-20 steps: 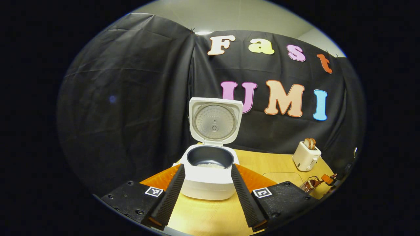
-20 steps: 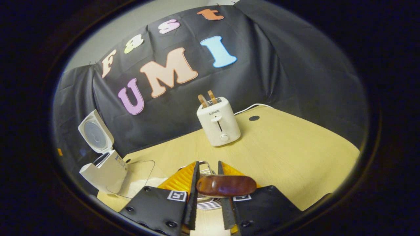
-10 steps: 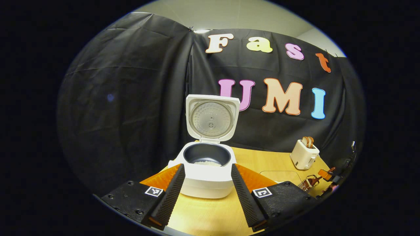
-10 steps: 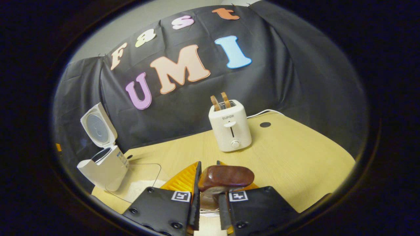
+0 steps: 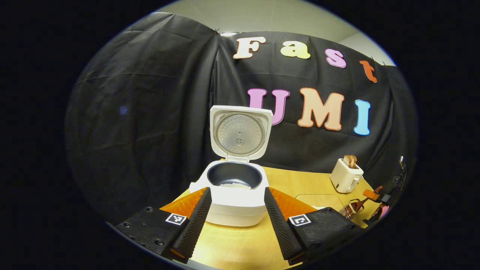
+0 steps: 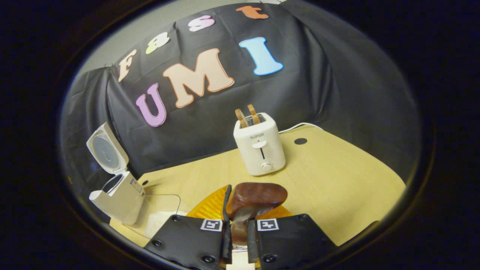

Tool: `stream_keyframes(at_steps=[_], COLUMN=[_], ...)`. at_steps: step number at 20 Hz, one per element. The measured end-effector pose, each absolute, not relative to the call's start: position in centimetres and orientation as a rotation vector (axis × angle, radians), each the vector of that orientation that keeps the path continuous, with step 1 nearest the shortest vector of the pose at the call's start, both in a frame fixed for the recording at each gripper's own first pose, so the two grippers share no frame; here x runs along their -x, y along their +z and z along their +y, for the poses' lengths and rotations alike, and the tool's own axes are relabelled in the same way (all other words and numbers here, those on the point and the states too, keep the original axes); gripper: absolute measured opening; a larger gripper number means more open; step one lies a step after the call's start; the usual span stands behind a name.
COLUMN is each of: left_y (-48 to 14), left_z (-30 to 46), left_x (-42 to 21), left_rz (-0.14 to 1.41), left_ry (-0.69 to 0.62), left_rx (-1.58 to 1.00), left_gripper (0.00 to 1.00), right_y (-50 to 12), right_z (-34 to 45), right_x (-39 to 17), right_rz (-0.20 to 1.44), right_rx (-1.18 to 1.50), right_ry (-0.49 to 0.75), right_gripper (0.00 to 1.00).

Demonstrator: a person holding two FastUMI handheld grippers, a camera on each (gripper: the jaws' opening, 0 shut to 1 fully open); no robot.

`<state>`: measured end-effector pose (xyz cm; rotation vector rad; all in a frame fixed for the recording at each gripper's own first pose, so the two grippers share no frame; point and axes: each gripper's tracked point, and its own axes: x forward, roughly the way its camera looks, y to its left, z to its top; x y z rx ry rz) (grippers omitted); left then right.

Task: Close the left gripper, press the button to open the rice cooker; take a wooden spoon from the chopstick holder with the right hand, scoop a spoonful of rice and pour it into the rice cooker, then put the wooden spoon back into the chopstick holder.

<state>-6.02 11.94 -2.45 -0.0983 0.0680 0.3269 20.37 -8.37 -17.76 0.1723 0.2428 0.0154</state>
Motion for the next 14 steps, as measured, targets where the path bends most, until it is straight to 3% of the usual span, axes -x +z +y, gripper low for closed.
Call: stream_keyframes(at_steps=[10,11,14], left_y=[-3.2,-3.4,-4.0], left_z=[13.1,13.1,12.8], left_x=[4.5,4.2,3.5], left_rz=[0.084,0.085,0.093], left_ry=[0.261,0.248,0.202], left_rx=[0.095,0.098,0.112], left_gripper=[0.84,0.8,0.83], right_y=[-8.4,-7.1,-4.4], right_z=[-5.6,-4.8,-1.5], right_x=[-18.6,-18.2,-17.4], right_rz=[0.131,0.119,0.099], right_rx=[-0.063,-0.058,-0.053], right_ry=[0.037,0.05,0.105], right_gripper=[0.17,0.17,0.17])
